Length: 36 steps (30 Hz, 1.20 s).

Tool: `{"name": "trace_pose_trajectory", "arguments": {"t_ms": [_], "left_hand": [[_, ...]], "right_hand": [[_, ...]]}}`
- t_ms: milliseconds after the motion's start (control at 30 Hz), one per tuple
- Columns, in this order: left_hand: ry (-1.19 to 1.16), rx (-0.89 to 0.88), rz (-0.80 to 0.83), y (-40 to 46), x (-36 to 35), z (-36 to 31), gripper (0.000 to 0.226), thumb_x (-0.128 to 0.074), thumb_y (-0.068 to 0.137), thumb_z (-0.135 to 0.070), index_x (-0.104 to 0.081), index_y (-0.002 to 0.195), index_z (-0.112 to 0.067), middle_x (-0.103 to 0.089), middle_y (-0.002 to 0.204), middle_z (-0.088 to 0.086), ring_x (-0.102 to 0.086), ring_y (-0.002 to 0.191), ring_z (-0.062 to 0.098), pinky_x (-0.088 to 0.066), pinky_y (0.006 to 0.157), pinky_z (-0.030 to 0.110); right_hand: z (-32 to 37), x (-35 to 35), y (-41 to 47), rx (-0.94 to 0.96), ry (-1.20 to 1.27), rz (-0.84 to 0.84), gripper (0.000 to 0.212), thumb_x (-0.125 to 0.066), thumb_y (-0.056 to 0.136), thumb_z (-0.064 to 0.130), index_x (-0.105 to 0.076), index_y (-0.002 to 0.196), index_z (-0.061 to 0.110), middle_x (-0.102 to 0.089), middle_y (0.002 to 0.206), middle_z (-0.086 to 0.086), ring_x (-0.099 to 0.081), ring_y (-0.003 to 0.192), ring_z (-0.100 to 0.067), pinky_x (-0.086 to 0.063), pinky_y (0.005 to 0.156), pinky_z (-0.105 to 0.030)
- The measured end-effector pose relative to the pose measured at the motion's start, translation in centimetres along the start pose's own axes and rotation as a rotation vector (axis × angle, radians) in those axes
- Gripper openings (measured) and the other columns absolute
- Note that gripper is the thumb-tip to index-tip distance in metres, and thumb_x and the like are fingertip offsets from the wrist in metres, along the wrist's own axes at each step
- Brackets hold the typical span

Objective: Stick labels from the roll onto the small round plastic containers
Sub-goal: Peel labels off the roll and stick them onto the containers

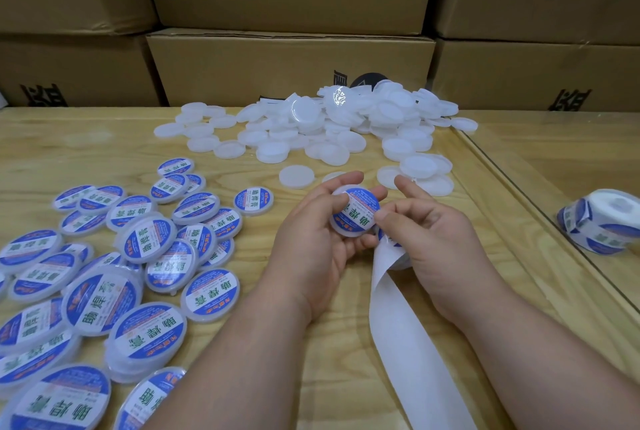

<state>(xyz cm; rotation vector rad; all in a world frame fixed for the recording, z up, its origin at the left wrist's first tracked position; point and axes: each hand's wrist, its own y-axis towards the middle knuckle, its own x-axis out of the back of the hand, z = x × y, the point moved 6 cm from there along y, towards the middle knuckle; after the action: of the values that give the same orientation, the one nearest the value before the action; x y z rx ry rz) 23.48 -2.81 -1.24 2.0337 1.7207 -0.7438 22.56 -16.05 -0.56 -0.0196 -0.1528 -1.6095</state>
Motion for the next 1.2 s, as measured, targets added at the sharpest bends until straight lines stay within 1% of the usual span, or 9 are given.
{"name": "trace_pose_trajectory", "arguments": {"t_ms": [400,567,667,767,800,867,1000,1067,1200], "left_hand": [[0.023,-0.023,-0.011,0.1,0.0,0.0,0.036,-0.034,0.096,0.001,-0.063,0.113,-0.01,-0.075,0.108,0.019,-0.071,0.085,0.029,-0.052,0.059,0.03],[0.056,-0.046,-0.041,0.4,0.5,0.1,0.048,-0.03,0.089,0.013,-0.063,0.114,-0.011,-0.076,0.107,0.016,-0.074,0.086,0.03,-0.056,0.06,0.03],[0.087,-0.089,-0.086,0.5,0.9,0.1,0.046,-0.038,0.091,0.016,-0.061,0.117,-0.014,-0.077,0.107,0.013,-0.076,0.093,0.028,-0.06,0.065,0.03],[0.083,-0.135,-0.129,0.4,1.2,-0.1,0.041,-0.055,0.087,0.009,-0.059,0.118,-0.018,-0.078,0.105,0.01,-0.076,0.094,0.024,-0.058,0.06,0.025],[0.076,-0.144,-0.146,0.3,1.4,-0.2,0.042,-0.058,0.085,0.007,-0.058,0.118,-0.019,-0.078,0.105,0.009,-0.076,0.094,0.023,-0.056,0.058,0.024],[0.062,-0.158,-0.191,0.3,1.7,-0.4,0.039,-0.058,0.088,0.006,-0.058,0.118,-0.02,-0.078,0.103,0.007,-0.076,0.092,0.021,-0.053,0.054,0.022],[0.043,-0.189,-0.279,0.1,2.1,-0.9,0.02,-0.061,0.098,-0.016,-0.057,0.117,-0.023,-0.079,0.099,0.005,-0.076,0.082,0.018,-0.049,0.048,0.021],[0.041,-0.206,-0.344,0.0,2.4,-1.3,0.014,-0.05,0.105,-0.033,-0.057,0.116,-0.028,-0.079,0.091,0.005,-0.075,0.069,0.017,-0.047,0.043,0.021],[-0.002,-0.325,-0.547,-0.4,4.1,-2.1,0.021,-0.035,0.108,-0.042,-0.052,0.121,-0.044,-0.068,0.06,-0.001,-0.05,0.039,0.014,-0.041,0.038,0.024]], "right_hand": [[-0.4,0.0,0.1,0.025,-0.036,-0.005,0.015,-0.074,0.075,0.035,-0.082,0.079,0.024,-0.059,0.145,-0.008,-0.032,0.141,0.013,-0.027,0.122,-0.038],[-0.5,0.3,0.1,0.045,-0.038,-0.06,0.019,-0.071,0.073,0.041,-0.083,0.08,0.028,-0.062,0.141,0.001,-0.038,0.136,0.016,-0.032,0.118,-0.035],[-0.6,0.7,0.0,0.07,0.079,-0.121,0.008,-0.073,0.08,0.031,-0.082,0.079,0.031,-0.065,0.131,0.012,-0.054,0.122,0.013,-0.046,0.101,-0.028],[-1.1,1.3,-0.1,0.065,0.106,-0.199,0.013,-0.072,0.09,0.015,-0.076,0.082,0.024,-0.073,0.104,0.022,-0.07,0.083,0.004,-0.056,0.071,-0.022],[-1.1,1.2,-0.2,0.074,0.055,-0.203,0.013,-0.071,0.09,0.013,-0.073,0.086,0.025,-0.073,0.095,0.021,-0.071,0.076,0.001,-0.056,0.066,-0.022],[-1.0,0.5,-0.3,0.095,-0.094,-0.166,0.017,-0.07,0.09,0.015,-0.069,0.091,0.032,-0.07,0.099,0.015,-0.071,0.084,-0.009,-0.057,0.072,-0.027],[-0.8,-0.6,-0.6,0.133,-0.321,-0.082,0.02,-0.067,0.089,0.02,-0.064,0.098,0.037,-0.063,0.108,0.017,-0.067,0.098,-0.009,-0.052,0.082,-0.027],[-0.7,-0.5,-0.6,0.127,-0.315,-0.089,0.019,-0.067,0.089,0.02,-0.064,0.1,0.036,-0.064,0.109,0.016,-0.067,0.101,-0.01,-0.055,0.087,-0.032],[-0.8,-0.3,-0.6,0.129,-0.312,-0.086,0.019,-0.066,0.09,0.02,-0.064,0.097,0.038,-0.064,0.109,0.017,-0.067,0.101,-0.009,-0.055,0.087,-0.03]]}}
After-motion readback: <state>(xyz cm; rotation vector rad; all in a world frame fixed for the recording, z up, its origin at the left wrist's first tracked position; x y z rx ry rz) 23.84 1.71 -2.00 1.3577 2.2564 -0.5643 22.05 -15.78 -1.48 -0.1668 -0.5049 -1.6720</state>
